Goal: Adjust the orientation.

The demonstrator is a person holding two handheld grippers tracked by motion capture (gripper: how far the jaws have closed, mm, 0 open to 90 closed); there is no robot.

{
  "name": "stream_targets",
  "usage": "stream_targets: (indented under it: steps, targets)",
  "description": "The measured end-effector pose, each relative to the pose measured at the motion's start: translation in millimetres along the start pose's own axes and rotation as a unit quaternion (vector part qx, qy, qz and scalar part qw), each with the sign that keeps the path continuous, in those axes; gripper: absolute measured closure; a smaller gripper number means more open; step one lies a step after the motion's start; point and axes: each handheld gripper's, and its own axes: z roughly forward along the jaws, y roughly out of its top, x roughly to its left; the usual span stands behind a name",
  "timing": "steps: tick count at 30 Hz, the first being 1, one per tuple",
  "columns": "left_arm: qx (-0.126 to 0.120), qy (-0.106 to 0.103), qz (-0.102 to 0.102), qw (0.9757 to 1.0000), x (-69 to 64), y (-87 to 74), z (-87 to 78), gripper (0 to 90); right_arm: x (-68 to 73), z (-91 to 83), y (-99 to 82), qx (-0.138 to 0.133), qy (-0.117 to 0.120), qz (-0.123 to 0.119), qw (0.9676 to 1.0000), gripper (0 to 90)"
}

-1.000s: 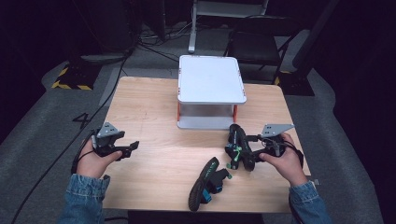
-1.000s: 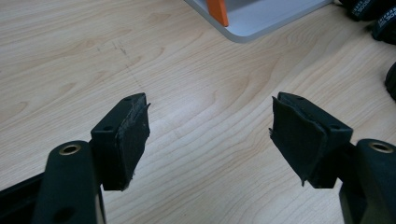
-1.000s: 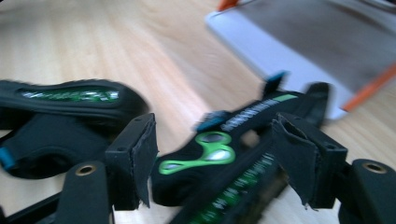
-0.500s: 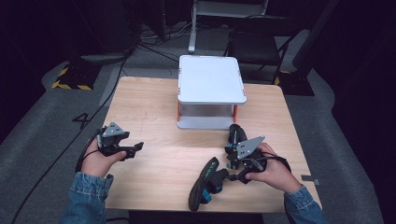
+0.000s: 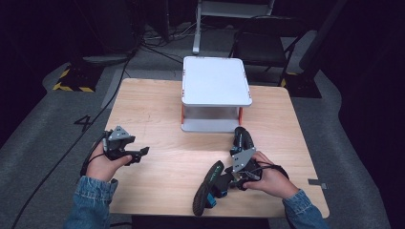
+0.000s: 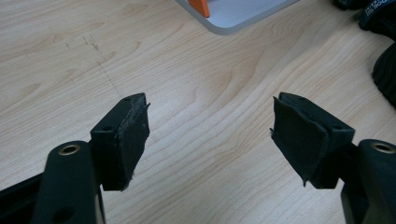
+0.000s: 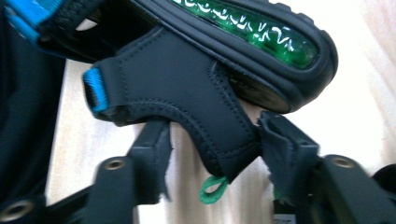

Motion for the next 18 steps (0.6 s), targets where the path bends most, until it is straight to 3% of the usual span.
stream_targets:
  steps: [7,12,16,17,18]
  targets:
    - [0.003,-0.006,-0.006,1.0,0.3,-2.1,2.8,27.5,-0.8,-1.2,1.6,-0.001,-0.007,-0.011,0.9999,57.1]
    - [0.004,-0.008,-0.009,0.9999,0.5,-3.0,3.8,27.4,2.0,-5.3,2.9,-0.006,0.004,0.005,1.0,62.5]
    - [0.006,-0.008,-0.007,0.9999,-0.2,-3.0,5.4,27.3,7.9,-13.2,9.2,-0.023,0.022,0.046,0.9984,64.7]
    - [0.008,-0.01,-0.006,0.9999,-0.9,-2.8,5.9,27.3,7.9,-13.2,9.2,-0.023,0.022,0.046,0.9984,64.7]
    - [0.01,-0.011,-0.006,0.9999,-1.2,-2.7,6.0,27.2,8.2,-15.1,12.1,-0.033,0.019,0.067,0.997,64.6]
